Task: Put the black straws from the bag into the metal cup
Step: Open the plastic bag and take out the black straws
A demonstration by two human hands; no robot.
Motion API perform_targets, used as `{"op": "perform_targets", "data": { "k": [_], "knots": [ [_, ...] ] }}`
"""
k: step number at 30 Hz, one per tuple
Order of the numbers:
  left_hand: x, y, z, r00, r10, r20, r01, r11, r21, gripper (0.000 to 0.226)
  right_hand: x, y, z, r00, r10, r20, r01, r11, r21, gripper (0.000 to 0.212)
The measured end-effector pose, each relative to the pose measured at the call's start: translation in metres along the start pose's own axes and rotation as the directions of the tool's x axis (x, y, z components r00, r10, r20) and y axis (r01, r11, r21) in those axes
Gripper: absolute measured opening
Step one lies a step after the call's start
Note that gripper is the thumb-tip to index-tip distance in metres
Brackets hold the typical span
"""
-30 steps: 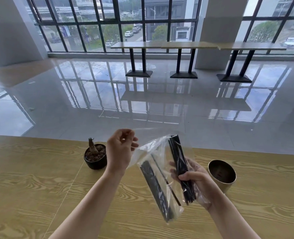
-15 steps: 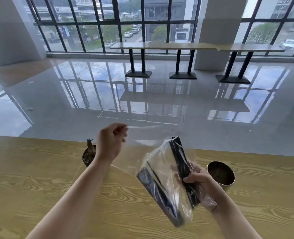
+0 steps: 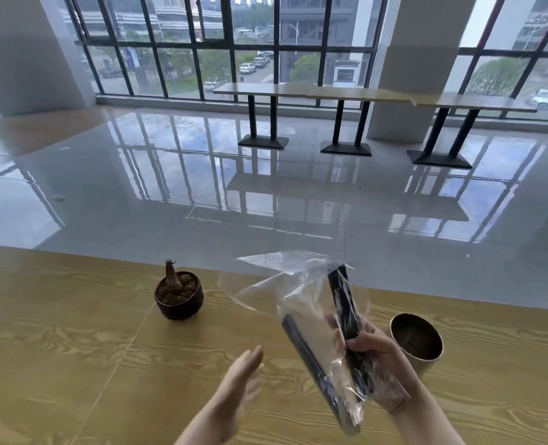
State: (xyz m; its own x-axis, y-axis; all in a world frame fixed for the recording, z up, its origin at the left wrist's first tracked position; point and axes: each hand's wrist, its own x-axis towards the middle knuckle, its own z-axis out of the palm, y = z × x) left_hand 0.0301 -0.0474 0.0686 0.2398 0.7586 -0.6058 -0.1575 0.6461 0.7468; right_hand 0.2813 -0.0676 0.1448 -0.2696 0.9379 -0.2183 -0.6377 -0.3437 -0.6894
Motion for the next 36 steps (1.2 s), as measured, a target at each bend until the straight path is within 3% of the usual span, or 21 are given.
{"op": "perform_targets", "data": {
  "k": [2,5,9,12,16,20,24,27,30,36],
  "knots": [
    [0.008,-0.02,0.022,0.968,-0.109,0.224,0.132,0.987,-0.089,0.132,0.001,0.003,0.003,1.0,0.003,-0.005,-0.003,1.0,0.027,0.061],
    [0.014,-0.028,0.039,0.891,-0.033,0.454,0.111,0.983,-0.146,0.085,-0.001,0.007,-0.003,0.998,-0.014,-0.06,0.015,1.0,0.017,0.062],
    [0.017,-0.014,0.026,0.921,0.131,0.366,-0.056,0.977,-0.208,0.055,-0.01,0.007,-0.017,0.998,-0.01,-0.056,0.012,0.999,0.032,0.061],
    [0.016,0.001,0.009,0.93,0.26,0.261,-0.197,0.949,-0.245,0.05,-0.016,0.007,-0.025,0.99,-0.068,-0.121,0.049,0.987,-0.154,0.057],
    [0.011,0.02,-0.003,0.901,0.379,0.21,-0.34,0.919,-0.2,0.052,-0.012,0.012,-0.023,0.931,-0.168,-0.325,0.02,0.911,-0.413,0.052],
    [0.004,0.041,-0.003,0.862,0.478,0.169,-0.471,0.878,-0.084,0.053,-0.005,0.014,-0.012,0.931,-0.203,-0.304,0.078,0.923,-0.377,0.036],
    [0.006,0.032,0.0,0.903,0.385,0.193,-0.374,0.923,-0.091,0.052,0.001,0.006,0.01,0.971,-0.202,-0.13,0.09,0.807,-0.584,0.022],
    [0.007,0.013,-0.005,0.943,0.298,0.147,-0.272,0.946,-0.177,0.056,0.004,-0.012,0.023,0.906,-0.399,-0.14,0.212,0.716,-0.665,0.017],
    [0.009,0.009,-0.013,0.942,0.326,0.082,-0.307,0.933,-0.189,0.05,-0.002,-0.029,0.021,0.829,-0.541,-0.144,0.284,0.628,-0.725,0.016],
    [0.009,0.014,0.009,0.932,0.325,0.159,-0.241,0.886,-0.397,0.066,-0.006,-0.053,0.044,0.885,-0.464,0.031,0.325,0.568,-0.756,0.016]
  ]
}}
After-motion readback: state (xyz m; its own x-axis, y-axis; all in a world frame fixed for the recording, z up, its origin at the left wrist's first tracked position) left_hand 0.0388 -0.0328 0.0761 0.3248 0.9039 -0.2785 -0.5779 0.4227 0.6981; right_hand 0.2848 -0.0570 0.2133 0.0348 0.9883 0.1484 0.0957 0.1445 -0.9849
